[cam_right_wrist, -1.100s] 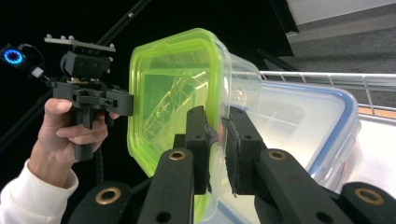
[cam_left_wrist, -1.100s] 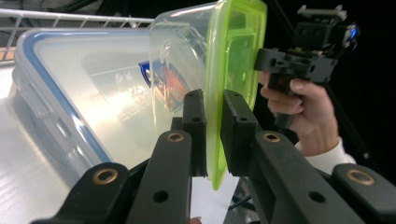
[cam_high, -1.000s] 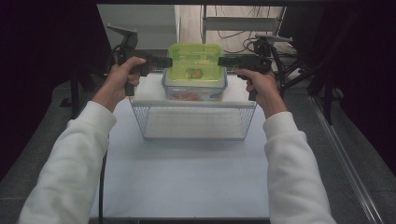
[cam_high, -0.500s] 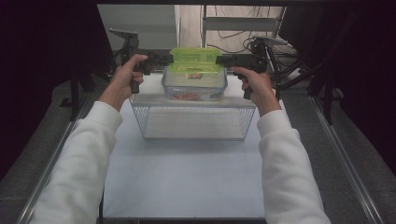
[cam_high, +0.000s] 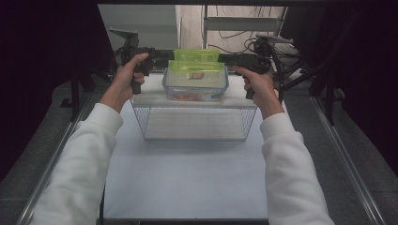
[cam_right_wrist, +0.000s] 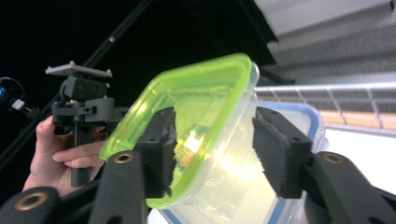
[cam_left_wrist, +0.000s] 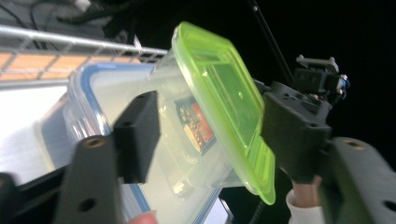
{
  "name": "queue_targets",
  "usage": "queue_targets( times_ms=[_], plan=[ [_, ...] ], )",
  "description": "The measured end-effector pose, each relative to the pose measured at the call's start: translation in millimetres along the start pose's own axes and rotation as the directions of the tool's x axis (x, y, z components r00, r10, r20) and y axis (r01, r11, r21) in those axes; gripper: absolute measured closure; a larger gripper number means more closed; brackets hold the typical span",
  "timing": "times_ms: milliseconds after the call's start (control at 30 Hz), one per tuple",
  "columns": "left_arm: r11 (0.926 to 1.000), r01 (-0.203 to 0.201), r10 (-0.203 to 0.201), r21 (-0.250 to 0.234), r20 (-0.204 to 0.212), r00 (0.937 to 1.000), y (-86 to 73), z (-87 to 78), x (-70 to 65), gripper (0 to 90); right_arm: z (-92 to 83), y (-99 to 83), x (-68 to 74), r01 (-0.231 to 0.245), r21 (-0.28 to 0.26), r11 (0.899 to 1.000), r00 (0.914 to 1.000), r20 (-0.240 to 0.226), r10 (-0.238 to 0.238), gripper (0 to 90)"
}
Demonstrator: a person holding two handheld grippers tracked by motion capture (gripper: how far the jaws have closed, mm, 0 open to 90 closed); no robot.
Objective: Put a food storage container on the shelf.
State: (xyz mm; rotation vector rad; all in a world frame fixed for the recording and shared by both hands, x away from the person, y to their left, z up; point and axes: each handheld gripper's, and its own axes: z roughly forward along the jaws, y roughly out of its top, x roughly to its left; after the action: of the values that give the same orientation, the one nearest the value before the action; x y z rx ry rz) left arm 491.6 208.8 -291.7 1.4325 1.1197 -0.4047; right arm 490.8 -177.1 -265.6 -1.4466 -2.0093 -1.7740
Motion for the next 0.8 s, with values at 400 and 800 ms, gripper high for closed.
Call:
queue_targets(
  times_ms=[400,800],
  plan=[
    [0.9794,-0.199,0.195,-0.034,-0.09,0.9766,-30.3,-25.7,-30.5,20.9,-46.1,-15.2,19.4,0.138,-0.018,0.99,0.9897,-0.035,-0.139,41.0],
    [0.9286,-0.371,0.368,0.018,-0.166,0.9148,-116.2,-58.3,-44.2,20.6,-94.9,-79.2,26.2,0.311,0.05,0.949,0.9501,0.01,-0.312,39.2]
  ],
)
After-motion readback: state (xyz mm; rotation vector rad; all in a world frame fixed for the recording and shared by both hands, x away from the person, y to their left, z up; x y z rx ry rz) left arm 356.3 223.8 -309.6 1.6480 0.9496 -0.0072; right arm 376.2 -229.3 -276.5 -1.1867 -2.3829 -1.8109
